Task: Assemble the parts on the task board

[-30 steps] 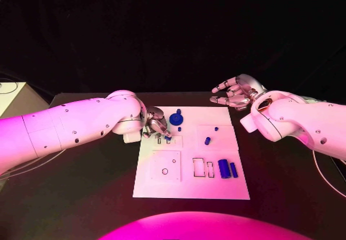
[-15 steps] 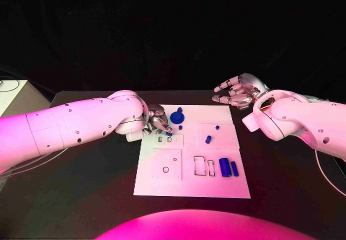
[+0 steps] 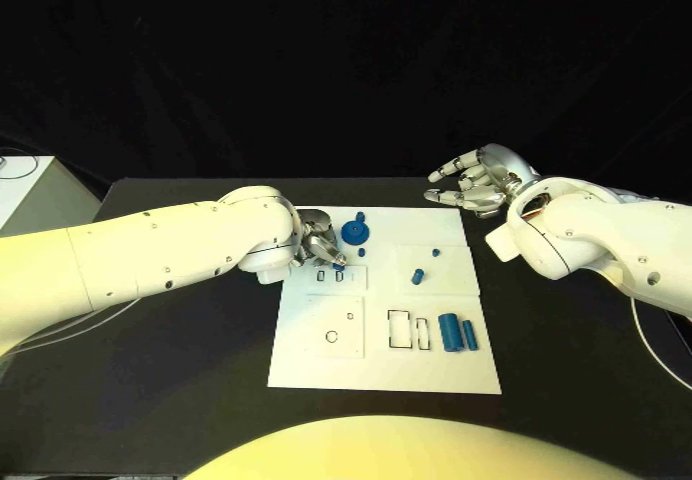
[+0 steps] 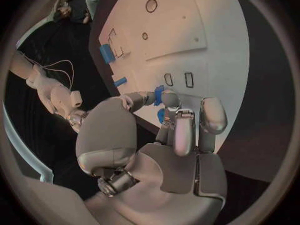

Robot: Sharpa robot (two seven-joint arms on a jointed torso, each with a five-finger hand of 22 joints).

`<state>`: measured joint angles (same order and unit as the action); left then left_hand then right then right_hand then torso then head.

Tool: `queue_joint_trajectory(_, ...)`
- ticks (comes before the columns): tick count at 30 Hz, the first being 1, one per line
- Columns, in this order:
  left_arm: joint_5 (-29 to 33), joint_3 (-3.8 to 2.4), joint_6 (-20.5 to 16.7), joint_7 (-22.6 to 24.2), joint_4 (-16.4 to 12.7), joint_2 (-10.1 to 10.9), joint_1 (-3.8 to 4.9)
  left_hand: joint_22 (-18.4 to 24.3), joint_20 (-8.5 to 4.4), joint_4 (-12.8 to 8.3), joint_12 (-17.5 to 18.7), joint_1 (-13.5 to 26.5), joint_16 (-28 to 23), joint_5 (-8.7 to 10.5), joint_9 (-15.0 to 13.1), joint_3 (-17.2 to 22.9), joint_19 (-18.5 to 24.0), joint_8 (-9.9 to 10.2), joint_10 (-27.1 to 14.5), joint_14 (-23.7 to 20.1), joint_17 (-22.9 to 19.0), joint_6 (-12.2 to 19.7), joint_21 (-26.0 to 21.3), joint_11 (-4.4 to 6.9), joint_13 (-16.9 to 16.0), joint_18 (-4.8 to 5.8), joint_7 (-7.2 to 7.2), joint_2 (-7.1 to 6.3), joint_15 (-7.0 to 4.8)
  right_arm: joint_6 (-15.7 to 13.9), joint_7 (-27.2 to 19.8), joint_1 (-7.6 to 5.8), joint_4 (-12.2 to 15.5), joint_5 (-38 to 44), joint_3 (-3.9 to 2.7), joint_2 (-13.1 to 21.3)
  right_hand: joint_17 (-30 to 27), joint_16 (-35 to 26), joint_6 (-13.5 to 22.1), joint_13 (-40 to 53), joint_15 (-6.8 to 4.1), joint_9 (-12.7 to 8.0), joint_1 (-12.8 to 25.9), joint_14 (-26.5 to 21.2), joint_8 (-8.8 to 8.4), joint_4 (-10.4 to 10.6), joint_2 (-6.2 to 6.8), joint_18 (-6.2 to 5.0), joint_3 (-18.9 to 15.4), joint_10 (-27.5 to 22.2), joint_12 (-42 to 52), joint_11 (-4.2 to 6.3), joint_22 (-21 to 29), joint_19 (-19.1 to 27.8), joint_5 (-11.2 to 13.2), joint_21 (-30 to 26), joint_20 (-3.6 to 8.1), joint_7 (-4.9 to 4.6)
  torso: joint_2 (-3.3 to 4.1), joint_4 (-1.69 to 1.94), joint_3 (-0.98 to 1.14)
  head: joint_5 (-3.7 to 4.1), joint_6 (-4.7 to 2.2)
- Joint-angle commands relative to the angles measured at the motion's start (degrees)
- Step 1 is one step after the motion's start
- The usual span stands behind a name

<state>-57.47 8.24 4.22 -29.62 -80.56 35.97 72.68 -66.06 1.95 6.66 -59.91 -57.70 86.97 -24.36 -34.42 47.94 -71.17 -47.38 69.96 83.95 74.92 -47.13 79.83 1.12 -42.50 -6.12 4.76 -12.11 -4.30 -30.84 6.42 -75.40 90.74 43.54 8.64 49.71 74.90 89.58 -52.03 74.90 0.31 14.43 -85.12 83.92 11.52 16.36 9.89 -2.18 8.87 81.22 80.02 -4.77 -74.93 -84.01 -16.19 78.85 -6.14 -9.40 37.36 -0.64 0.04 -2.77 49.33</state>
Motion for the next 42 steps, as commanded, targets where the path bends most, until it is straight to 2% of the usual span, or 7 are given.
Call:
queue_joint_trajectory(1, -1.41, 0.08, -0.07, 0.15, 0.04, -0.26, -0.04, -0.11, -0.01, -9.95, 0.56, 0.09, 0.28, -0.34, -8.66, 9.86, -0.42, -0.36, 0.22, 4.54, 9.42, -2.22, 0.35, 0.30, 0.47, 0.52, -1.89, 0.64, -0.32, 0.61, -0.12, 0.03, 0.03, 0.04, -0.02, 0.00, 13.72, -0.20, 0.31, 5.71, 0.26, -0.09, 0.44, 5.70, 0.18, 0.07, -0.03, -0.62, 0.38, -0.57, -0.19, -0.03, -7.72, -0.05, -0.27, -0.37, -0.34, -0.23, 0.02, 0.03, -0.01, -0.06, 0.09)
queue_joint_trajectory(14, -1.93, 0.65, 2.15, -0.05, 0.00, -0.48, -0.06, -0.25, -0.10, -9.95, 1.31, 0.45, 0.43, -0.56, -8.83, 9.95, -0.54, -0.66, 0.07, 4.63, 9.72, -2.46, 0.42, 0.44, 1.80, 0.56, -2.06, 0.77, -0.43, 0.73, -0.09, 0.03, 0.02, 0.04, -0.01, 0.02, 13.64, -0.24, 0.35, 5.63, 0.27, -0.10, 0.63, 5.67, 0.19, 0.08, 0.02, -0.65, 0.44, -0.65, -0.26, -0.03, -7.66, 0.01, -0.34, -0.50, -0.35, -0.24, -0.02, -0.01, 0.03, -0.23, 0.32)
queue_joint_trajectory(29, -2.56, 1.51, 3.46, -0.14, -0.08, -0.47, -0.06, -0.24, -0.17, -9.94, 1.71, 0.78, 0.62, -0.67, -8.97, 9.97, -0.55, -0.91, 0.17, 4.73, 10.10, -2.64, 0.42, 0.58, 2.60, 0.56, -2.22, 0.89, -0.54, 0.76, -0.06, 0.03, 0.03, 0.04, -0.01, 0.08, 13.64, -0.24, 0.35, 5.63, 0.27, -0.10, 0.63, 5.67, 0.19, 0.08, 0.02, -0.65, 0.44, -0.65, -0.26, -0.03, -7.66, 0.01, -0.34, -0.50, -0.35, -0.24, 0.00, -0.03, -0.04, -0.29, 0.53)
queue_joint_trajectory(42, -2.79, 1.78, 4.15, -0.22, 0.20, -0.72, -0.06, -0.34, -0.20, -9.95, 1.96, 0.89, 0.55, -0.70, -9.02, 9.99, -0.63, -0.99, 0.14, 4.69, 9.95, -2.68, 0.47, 0.64, 3.02, 0.58, -2.28, 0.94, -0.59, 0.97, 0.29, 0.07, 0.02, 0.42, -0.01, 0.07, 13.64, -0.24, 0.35, 5.63, 0.27, -0.10, 0.63, 5.67, 0.19, 0.08, 0.02, -0.65, 0.44, -0.65, -0.26, -0.03, -7.66, 0.01, -0.34, -0.50, -0.35, -0.24, 0.06, -0.04, -0.06, -0.28, 0.59)
